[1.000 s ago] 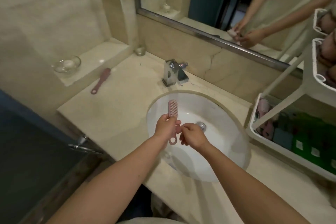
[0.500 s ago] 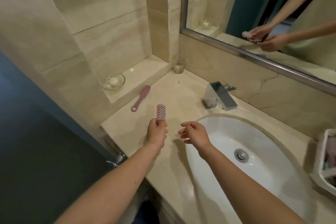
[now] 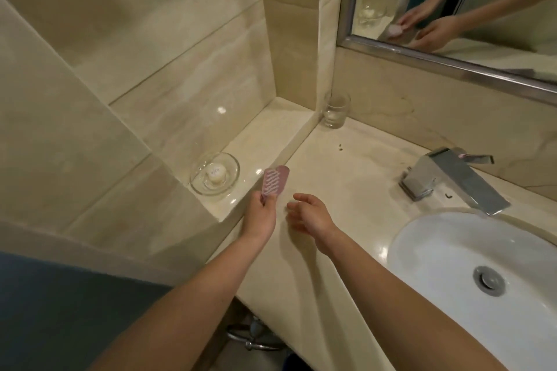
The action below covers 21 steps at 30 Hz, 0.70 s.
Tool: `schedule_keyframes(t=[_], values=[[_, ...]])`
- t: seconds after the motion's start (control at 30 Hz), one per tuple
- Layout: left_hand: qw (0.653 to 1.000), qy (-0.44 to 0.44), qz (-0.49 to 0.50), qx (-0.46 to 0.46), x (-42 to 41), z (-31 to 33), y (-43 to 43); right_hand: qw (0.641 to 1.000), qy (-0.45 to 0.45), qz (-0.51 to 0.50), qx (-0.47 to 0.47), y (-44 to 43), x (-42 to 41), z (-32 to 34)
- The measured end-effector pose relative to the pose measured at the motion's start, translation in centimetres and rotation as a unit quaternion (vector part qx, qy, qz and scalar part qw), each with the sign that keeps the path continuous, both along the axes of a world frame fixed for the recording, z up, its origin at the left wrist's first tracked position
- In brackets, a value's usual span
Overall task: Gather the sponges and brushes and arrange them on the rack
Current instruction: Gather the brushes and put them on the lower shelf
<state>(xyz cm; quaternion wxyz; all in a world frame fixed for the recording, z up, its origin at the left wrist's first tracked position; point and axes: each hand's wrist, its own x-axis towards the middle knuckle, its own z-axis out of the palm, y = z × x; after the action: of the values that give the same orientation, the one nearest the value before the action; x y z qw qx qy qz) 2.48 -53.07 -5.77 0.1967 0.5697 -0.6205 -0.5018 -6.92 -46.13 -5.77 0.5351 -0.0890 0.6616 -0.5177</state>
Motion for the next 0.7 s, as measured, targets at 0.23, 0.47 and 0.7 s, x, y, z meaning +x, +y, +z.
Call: schedule_keyframes(t=[0.23,0.47,0.7], values=[[0.998,0.026,-0.006,0.056,-0.2,-1.5,-1.4,0.999,0.015,0.027,-0.016,-2.5,0.6,-0.6],[0.986,0.115,-0.029,0.117,-2.0,0.0,0.9,0.999,0.038,-0.019,-0.008,0.0,-0.4,-0.1],[0.968,0.173,-0.088,0.158,-5.7,3.0,6.2,0.980,0.133,-0.141,0.052,8.4,-3.6,1.3]])
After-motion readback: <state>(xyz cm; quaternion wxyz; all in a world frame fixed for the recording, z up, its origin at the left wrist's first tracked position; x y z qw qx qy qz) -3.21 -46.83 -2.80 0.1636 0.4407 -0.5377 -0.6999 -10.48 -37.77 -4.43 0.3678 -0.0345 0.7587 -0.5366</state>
